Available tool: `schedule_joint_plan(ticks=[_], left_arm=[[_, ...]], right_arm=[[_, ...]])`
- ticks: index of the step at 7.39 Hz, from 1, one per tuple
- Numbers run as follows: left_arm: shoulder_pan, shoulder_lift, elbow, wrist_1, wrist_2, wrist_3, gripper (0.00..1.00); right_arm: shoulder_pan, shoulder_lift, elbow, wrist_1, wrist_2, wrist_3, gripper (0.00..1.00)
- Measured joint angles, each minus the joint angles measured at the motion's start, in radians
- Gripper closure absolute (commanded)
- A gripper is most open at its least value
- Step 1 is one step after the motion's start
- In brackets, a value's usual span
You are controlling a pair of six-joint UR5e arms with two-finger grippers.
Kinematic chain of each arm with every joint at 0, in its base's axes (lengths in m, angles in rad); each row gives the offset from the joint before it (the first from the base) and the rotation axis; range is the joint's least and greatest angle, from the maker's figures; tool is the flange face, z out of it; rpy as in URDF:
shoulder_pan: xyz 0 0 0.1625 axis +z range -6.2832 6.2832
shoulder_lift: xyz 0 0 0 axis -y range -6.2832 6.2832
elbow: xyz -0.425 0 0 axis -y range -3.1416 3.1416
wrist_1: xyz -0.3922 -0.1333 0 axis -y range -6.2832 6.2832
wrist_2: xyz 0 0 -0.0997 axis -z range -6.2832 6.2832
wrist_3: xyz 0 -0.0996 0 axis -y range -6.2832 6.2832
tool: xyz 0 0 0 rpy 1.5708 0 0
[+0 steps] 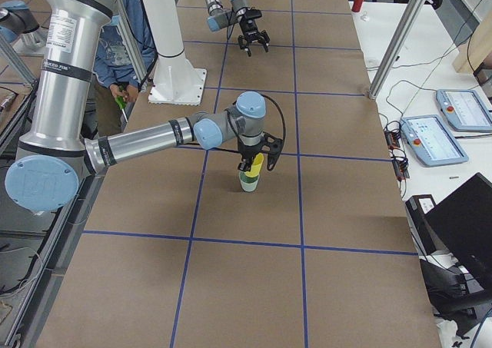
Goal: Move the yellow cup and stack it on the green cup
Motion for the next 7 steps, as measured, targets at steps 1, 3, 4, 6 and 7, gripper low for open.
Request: schedule_joint_plan(ticks=[1,3,4,6,7], left_arm=[[0.000,0.003,-0.002,0.000,0.000,0.000,0.01],[0.000,0.004,-0.004,0.000,0.001,-0.001,0.01],[0.000,0.005,-0.004,0.000,0.001,-0.001,0.01],[0.000,0.005,-0.006,0.000,0.001,-0.002,0.01],[0.000,0.005,-0.006,0.000,0.001,-0.002,0.01]], right_arm=[[-0.002,0.000,-0.006,0.002,0.001,-0.003,1.00],[-0.006,0.000,-0.017,0.005,0.006,-0.004,1.00],[-0.008,0.001,-0.019,0.006,0.009,-0.005,1.00],[-0.013,0.008,-0.026,0.006,0.010,-0.003,1.00],[-0.016,0.010,-0.028,0.007,0.011,-0.002,1.00]])
